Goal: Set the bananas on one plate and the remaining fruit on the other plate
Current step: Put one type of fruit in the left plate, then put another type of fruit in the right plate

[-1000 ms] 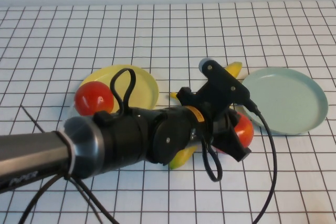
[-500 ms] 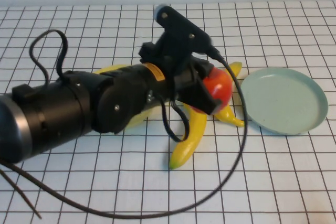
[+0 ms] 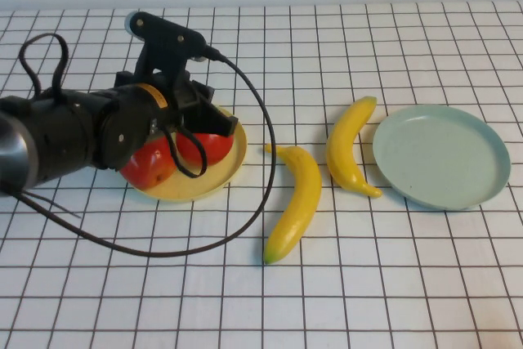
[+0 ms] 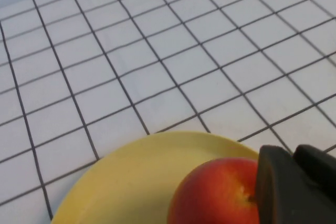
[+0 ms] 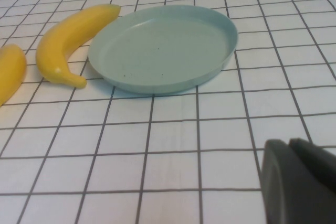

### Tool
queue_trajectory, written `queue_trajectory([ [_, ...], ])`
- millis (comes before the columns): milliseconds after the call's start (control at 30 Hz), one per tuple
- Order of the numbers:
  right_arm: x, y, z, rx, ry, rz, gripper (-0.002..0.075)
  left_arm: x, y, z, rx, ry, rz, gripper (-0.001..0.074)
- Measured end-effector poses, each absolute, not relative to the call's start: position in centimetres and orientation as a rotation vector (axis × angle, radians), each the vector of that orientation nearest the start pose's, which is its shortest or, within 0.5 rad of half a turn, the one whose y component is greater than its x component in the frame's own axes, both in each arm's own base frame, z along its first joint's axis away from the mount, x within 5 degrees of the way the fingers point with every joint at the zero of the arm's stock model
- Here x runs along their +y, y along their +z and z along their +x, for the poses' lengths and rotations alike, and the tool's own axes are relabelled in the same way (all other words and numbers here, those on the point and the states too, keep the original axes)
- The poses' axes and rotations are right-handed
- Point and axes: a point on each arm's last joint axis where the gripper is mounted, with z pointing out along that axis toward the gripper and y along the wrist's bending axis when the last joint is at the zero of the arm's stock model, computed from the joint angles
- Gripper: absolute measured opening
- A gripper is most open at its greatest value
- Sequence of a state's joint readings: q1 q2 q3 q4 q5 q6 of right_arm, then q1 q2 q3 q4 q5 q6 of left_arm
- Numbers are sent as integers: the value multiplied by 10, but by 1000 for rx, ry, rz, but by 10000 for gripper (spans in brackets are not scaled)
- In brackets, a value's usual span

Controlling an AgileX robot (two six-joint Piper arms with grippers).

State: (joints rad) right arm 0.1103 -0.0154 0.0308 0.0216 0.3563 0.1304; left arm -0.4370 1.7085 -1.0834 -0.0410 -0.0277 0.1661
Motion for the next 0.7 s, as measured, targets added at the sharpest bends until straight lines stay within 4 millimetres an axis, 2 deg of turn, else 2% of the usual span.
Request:
queue_trajectory([
  [167,7,172,52,1859,188,32,-16,-160,217,358,2051,-173,573,202],
  [300,7,172,52,1859,188,32,-16,-160,212,361,2050,-174,562,360],
  [433,7,172,52,1859,188,32,-16,-160,214,362,2030,-168,573,421],
  [533,7,172,52,1859,188,32,-16,-159,228,358,1982,-153,604,432],
  [633,7,172,52,1859,188,32,-16,-156,260,347,1893,-145,619,430],
  [700,7,172,52,1859,188,32,-16,-152,287,335,1846,-150,608,399],
])
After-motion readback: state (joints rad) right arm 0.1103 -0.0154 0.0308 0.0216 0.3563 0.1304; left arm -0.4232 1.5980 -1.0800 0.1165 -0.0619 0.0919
